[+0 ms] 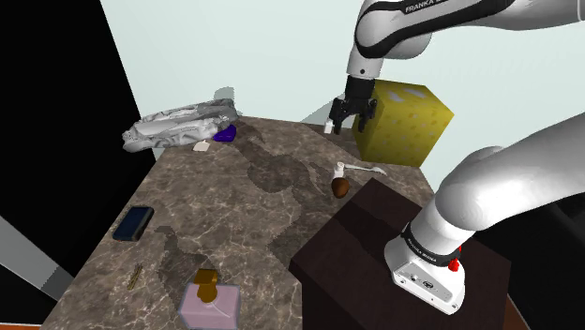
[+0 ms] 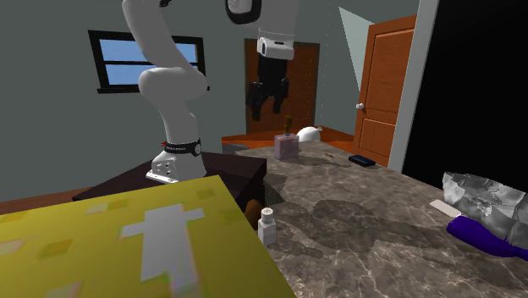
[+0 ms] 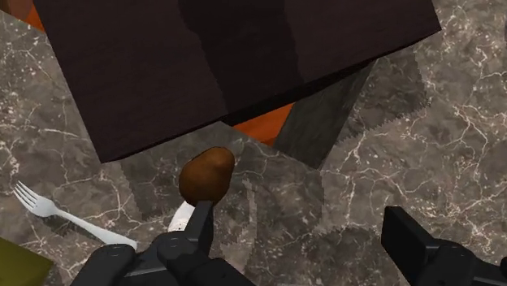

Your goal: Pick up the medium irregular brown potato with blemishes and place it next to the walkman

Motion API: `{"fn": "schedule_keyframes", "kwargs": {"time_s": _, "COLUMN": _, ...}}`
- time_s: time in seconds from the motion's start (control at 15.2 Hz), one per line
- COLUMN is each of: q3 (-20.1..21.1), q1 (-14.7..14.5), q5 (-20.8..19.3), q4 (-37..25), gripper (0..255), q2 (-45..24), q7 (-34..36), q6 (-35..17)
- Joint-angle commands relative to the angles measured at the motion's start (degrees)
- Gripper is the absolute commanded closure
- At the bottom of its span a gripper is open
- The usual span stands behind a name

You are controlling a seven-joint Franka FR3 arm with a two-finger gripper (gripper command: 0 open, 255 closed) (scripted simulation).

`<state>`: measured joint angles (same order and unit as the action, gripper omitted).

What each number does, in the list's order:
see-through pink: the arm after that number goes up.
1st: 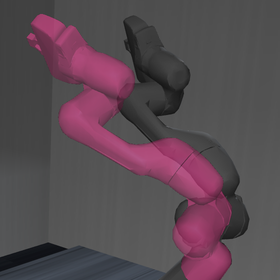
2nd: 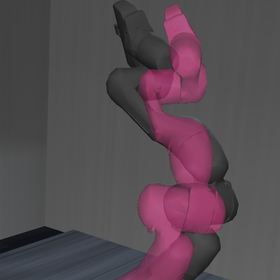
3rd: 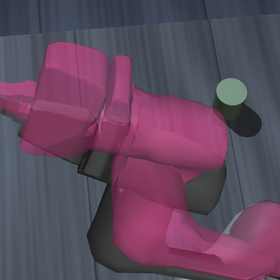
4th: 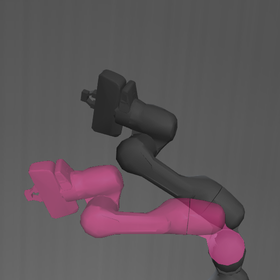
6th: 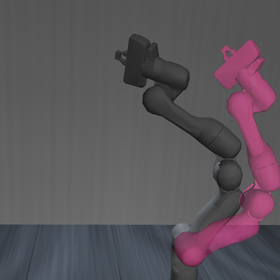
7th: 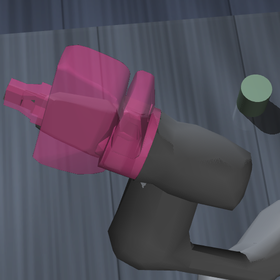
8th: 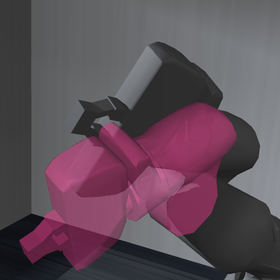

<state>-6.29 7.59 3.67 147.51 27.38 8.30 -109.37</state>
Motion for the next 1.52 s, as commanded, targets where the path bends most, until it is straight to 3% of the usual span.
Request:
{"fn": "schedule_keyframes", "kwargs": {"time_s": 0.0, "q3": -1.0, "q1": 1.0, "q5": 0.4, "q4": 0.6, "gripper": 0, "q2": -3.7, "q7": 0.9, "q6": -3.3}}
{"fn": "schedule_keyframes", "kwargs": {"time_s": 0.59, "q3": -5.0, "q1": 3.8, "q5": 5.7, "q4": 1.4, "gripper": 0, "q2": -22.0, "q7": 3.2, "q6": -17.4}}
{"fn": "schedule_keyframes", "kwargs": {"time_s": 1.12, "q3": -6.7, "q1": 6.7, "q5": 16.3, "q4": -1.5, "gripper": 0, "q2": -40.4, "q7": 0.8, "q6": -27.3}}
{"fn": "schedule_keyframes", "kwargs": {"time_s": 1.45, "q3": -5.4, "q1": 7.2, "q5": 19.4, "q4": -1.1, "gripper": 0, "q2": -44.0, "q7": -1.0, "q6": -30.9}}
